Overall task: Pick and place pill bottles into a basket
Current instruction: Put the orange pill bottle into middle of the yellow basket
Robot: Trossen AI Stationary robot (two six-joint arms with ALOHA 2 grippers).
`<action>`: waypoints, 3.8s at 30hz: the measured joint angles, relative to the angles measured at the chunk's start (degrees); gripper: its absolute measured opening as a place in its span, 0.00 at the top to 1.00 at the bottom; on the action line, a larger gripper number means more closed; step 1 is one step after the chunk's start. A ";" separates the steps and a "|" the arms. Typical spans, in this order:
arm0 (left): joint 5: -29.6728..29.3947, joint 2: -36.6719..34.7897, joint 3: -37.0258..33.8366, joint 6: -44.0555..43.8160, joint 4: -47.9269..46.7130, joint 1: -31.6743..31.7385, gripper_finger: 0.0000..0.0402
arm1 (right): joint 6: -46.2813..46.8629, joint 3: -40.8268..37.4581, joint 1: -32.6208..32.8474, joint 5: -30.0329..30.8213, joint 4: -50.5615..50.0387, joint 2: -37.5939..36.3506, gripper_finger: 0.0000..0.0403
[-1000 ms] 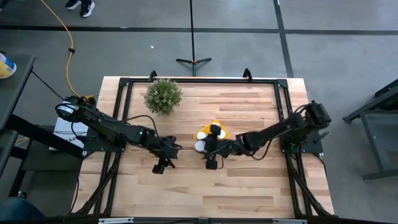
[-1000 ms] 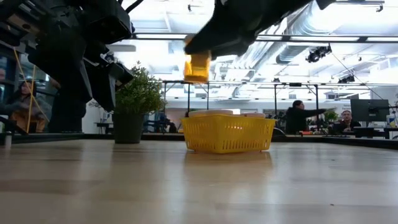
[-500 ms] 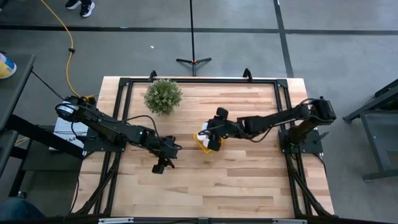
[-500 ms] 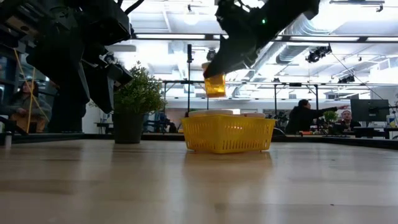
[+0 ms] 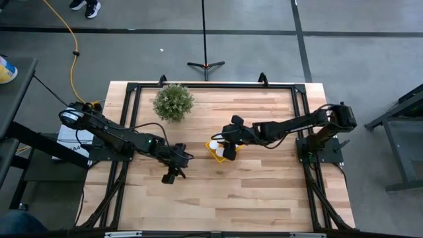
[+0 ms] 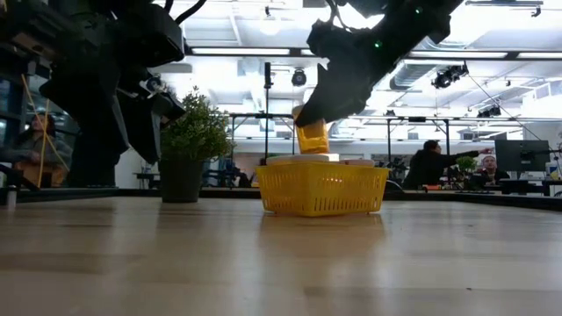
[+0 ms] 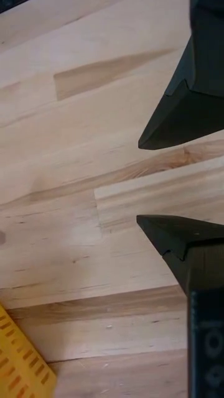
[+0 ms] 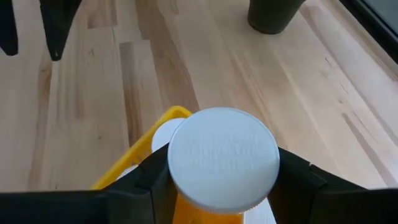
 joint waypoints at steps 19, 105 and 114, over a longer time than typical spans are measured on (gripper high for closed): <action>-0.11 0.00 0.00 -0.61 0.42 0.00 0.46 | -0.66 0.02 -0.04 3.04 2.28 4.12 0.54; -0.09 0.00 0.02 -1.25 0.52 -0.01 0.46 | 9.17 0.07 -11.27 -33.94 -13.99 -3.87 0.54; -0.09 0.00 0.02 -1.68 0.48 -0.01 0.46 | 9.30 0.07 -11.25 -34.38 -14.10 -2.51 0.52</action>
